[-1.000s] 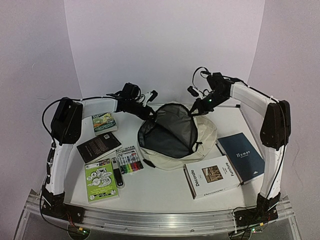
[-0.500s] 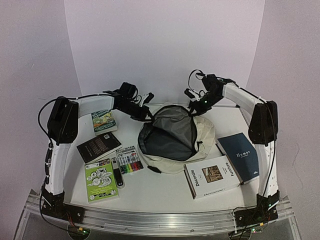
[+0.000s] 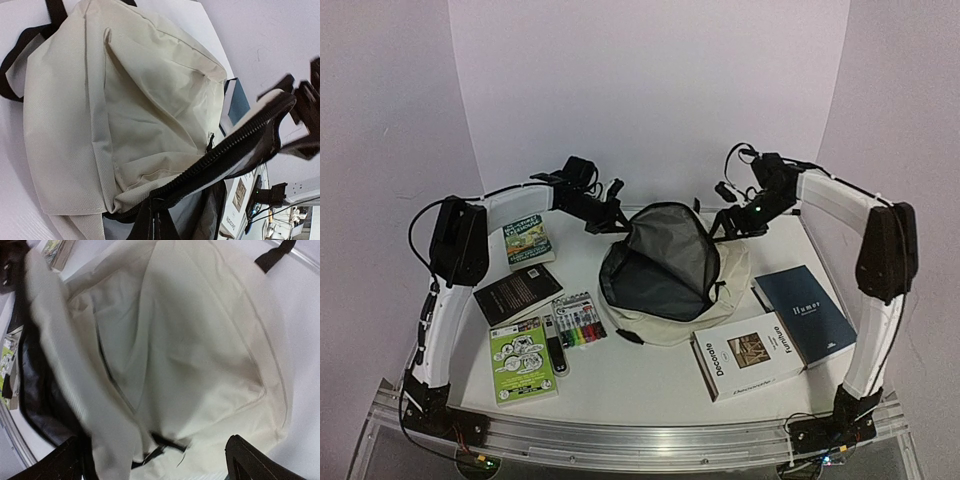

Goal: Pack the student bag
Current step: Adjust the student bag at the center of the board.

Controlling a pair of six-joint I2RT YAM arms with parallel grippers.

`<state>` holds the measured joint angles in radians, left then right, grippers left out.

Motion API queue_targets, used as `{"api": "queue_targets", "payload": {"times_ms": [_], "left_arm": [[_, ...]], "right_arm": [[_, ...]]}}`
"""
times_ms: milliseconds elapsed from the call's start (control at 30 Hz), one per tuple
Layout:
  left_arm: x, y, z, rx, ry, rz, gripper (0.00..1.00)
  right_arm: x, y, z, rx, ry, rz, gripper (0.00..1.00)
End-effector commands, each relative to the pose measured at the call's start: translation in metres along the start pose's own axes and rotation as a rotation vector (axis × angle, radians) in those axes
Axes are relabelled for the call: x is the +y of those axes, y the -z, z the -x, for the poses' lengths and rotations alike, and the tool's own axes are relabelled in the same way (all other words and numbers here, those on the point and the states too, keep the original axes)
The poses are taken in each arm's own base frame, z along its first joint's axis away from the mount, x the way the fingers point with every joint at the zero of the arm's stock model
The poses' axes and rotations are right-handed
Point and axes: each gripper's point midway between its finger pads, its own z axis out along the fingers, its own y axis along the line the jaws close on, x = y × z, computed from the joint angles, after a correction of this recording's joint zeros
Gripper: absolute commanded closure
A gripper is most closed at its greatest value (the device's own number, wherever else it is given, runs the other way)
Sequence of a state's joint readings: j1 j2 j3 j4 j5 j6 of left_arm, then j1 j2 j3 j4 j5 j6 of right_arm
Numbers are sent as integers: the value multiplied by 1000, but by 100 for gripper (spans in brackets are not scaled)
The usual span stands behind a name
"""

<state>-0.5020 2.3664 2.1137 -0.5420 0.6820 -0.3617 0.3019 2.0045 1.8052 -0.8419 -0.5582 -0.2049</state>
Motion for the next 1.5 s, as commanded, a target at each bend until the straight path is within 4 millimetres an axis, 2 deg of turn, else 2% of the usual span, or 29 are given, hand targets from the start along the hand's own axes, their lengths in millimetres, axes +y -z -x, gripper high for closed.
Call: {"api": "queue_targets", "payload": {"times_ms": [0, 100, 267, 433, 600, 733, 933, 1000, 1100, 1200, 1300, 1367, 1467], "left_arm": [[-2, 7, 16, -25, 76, -35, 100], [-1, 8, 16, -20, 87, -37, 100], [-1, 9, 15, -14, 102, -37, 100], [-1, 11, 15, -18, 101, -32, 100], [2, 14, 12, -21, 101, -18, 100], [2, 17, 13, -27, 103, -15, 100], [6, 23, 19, -49, 105, -12, 100], [8, 25, 19, -51, 110, -13, 100], [17, 35, 20, -51, 120, 2, 100], [34, 50, 17, -37, 133, 36, 100], [53, 64, 13, -20, 168, 54, 100], [67, 70, 9, -5, 193, 79, 100], [79, 69, 7, 23, 217, 100, 100]], "right_arm": [[36, 38, -2, -167, -15, 39, 2], [42, 34, -17, -215, -36, 17, 2], [59, 15, -26, -272, -10, -69, 2], [46, -6, -31, -330, -26, -159, 4], [23, -31, -34, -309, -37, -235, 20], [12, -46, -32, -287, -55, -258, 47], [40, -51, -35, -260, -70, -80, 69], [45, -49, -40, -237, -88, -28, 81], [46, -32, -51, -175, -130, 60, 100], [45, -16, -71, -86, -168, 157, 100], [44, -10, -98, 8, -174, 223, 100], [38, -12, -109, 50, -171, 231, 100], [22, -28, -111, 96, -185, 229, 100]]}}
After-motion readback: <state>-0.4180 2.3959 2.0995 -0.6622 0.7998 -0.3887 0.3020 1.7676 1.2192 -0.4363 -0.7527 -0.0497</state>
